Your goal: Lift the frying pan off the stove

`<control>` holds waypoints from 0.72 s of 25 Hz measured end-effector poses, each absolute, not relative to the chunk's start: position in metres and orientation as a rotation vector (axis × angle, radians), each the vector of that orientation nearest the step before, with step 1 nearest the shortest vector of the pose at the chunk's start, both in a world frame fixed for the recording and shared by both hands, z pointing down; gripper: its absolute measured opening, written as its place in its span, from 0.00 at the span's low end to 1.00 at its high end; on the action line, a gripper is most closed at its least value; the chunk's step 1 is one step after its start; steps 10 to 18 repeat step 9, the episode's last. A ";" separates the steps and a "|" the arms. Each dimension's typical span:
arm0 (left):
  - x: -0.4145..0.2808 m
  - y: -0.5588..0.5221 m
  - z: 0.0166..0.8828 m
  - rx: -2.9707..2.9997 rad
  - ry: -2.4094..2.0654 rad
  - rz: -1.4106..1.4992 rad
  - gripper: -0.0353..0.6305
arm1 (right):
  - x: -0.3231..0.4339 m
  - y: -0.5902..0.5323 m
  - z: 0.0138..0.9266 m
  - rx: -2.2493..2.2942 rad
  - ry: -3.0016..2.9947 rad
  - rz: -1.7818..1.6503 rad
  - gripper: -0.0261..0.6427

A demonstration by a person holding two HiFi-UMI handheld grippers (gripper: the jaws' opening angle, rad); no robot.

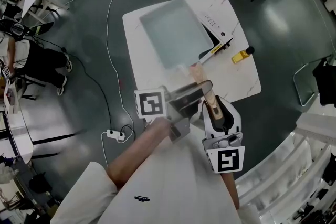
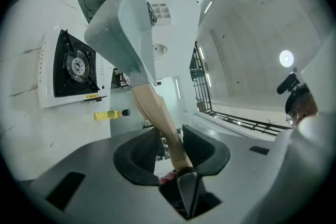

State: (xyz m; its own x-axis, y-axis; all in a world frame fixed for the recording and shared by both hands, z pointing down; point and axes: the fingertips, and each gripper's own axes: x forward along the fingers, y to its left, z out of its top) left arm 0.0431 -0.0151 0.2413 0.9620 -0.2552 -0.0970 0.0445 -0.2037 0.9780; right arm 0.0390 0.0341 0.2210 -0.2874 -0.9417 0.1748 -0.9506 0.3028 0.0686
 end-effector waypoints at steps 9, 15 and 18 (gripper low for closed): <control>0.043 -0.018 0.240 1.759 -0.149 -0.276 0.25 | 0.039 0.032 0.221 1.756 -2.377 0.071 0.21; 0.043 -0.018 0.240 1.759 -0.149 -0.276 0.25 | 0.039 0.032 0.221 1.756 -2.377 0.071 0.21; 0.043 -0.018 0.240 1.759 -0.149 -0.276 0.25 | 0.039 0.032 0.221 1.756 -2.377 0.071 0.21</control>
